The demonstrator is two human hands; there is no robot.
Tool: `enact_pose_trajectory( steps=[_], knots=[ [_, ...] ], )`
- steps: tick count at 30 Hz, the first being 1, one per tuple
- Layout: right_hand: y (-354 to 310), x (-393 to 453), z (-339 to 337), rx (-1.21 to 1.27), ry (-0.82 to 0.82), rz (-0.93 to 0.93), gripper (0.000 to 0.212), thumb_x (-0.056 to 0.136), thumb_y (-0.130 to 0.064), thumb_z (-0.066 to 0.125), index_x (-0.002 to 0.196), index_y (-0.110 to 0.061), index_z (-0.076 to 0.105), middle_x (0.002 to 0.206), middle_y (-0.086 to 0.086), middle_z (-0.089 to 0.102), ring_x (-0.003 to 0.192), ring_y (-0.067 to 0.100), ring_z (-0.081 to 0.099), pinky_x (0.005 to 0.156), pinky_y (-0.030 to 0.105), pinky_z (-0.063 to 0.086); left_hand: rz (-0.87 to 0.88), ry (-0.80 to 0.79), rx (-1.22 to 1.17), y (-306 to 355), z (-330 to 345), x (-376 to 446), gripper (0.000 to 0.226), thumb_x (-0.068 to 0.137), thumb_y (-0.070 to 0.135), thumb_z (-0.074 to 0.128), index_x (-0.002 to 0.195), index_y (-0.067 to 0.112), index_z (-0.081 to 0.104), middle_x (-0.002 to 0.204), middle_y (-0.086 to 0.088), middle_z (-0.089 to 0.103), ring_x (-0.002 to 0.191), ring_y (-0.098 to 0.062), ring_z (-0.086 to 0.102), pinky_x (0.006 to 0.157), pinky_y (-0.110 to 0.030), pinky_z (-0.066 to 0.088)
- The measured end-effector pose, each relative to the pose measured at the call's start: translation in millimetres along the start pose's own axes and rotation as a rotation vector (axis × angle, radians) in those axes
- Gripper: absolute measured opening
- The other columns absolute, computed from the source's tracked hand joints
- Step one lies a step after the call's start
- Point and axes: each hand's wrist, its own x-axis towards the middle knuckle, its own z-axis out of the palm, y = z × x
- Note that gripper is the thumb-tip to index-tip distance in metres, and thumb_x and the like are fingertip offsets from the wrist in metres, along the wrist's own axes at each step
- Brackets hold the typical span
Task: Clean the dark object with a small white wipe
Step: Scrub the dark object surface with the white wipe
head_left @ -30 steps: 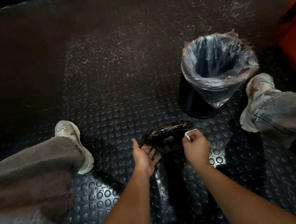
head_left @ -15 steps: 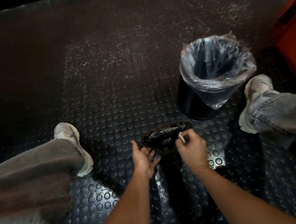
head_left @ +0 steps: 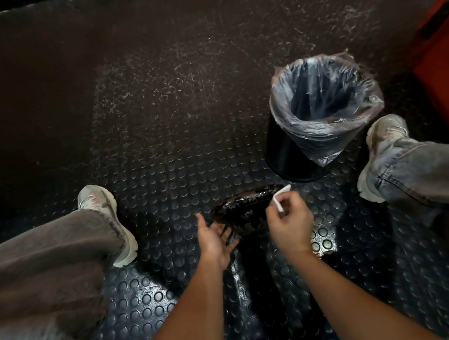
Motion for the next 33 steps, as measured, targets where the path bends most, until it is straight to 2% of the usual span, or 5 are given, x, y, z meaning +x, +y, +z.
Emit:
enact_pose_trajectory(
  steps=[4, 9, 20, 28, 33],
  knots=[
    [17.8, -2.5, 6.5, -0.141, -0.100, -0.091, 0.009, 0.079, -0.011, 0.071, 0.083, -0.016, 0.066, 0.083, -0.006, 0.063, 0.074, 0.012, 0.058, 0.064, 0.020, 0.041, -0.013, 0.003, -0.004, 1.7, 2.4, -1.1, 0.084, 0.095, 0.076, 0.016, 0.131, 0.013, 0.059, 0.140, -0.007, 0.056, 0.129, -0.025, 0.051, 0.103, -0.049, 0.043],
    [29.9, 18.4, 3.0, 0.002, -0.022, 0.460, 0.007, 0.089, -0.015, 0.069, 0.088, -0.018, 0.064, 0.079, 0.000, 0.069, 0.073, 0.021, 0.067, 0.053, 0.020, 0.041, -0.013, -0.001, -0.010, 2.3, -0.4, -0.8, 0.088, 0.097, 0.074, 0.014, 0.148, 0.009, 0.044, 0.155, -0.012, 0.042, 0.143, -0.029, 0.039, 0.116, -0.056, 0.033],
    [7.2, 0.2, 1.0, -0.138, -0.054, -0.129, 0.011, 0.080, -0.009, 0.071, 0.083, -0.017, 0.063, 0.082, -0.009, 0.058, 0.068, 0.015, 0.054, 0.059, 0.026, 0.042, -0.011, -0.009, -0.010, 0.2, 1.8, -0.2, 0.089, 0.094, 0.077, 0.016, 0.145, 0.011, 0.050, 0.151, -0.008, 0.047, 0.136, -0.026, 0.045, 0.108, -0.052, 0.039],
    [31.5, 20.9, 1.1, -0.019, -0.020, 0.429, 0.008, 0.092, -0.015, 0.069, 0.089, -0.018, 0.062, 0.083, 0.003, 0.071, 0.075, 0.024, 0.067, 0.060, 0.025, 0.043, -0.023, -0.012, -0.020, 5.6, 2.4, -6.1, 0.090, 0.097, 0.074, 0.015, 0.153, 0.007, 0.036, 0.159, -0.013, 0.036, 0.145, -0.030, 0.036, 0.116, -0.058, 0.032],
    [10.0, 16.8, -7.2, 0.025, 0.036, 0.233, 0.012, 0.087, -0.013, 0.066, 0.085, -0.022, 0.058, 0.073, -0.005, 0.064, 0.063, 0.014, 0.059, 0.055, 0.022, 0.042, -0.019, 0.001, -0.013, 2.1, 0.5, -0.7, 0.092, 0.094, 0.077, 0.017, 0.153, 0.008, 0.037, 0.158, -0.013, 0.038, 0.144, -0.030, 0.037, 0.115, -0.059, 0.032]
  ],
)
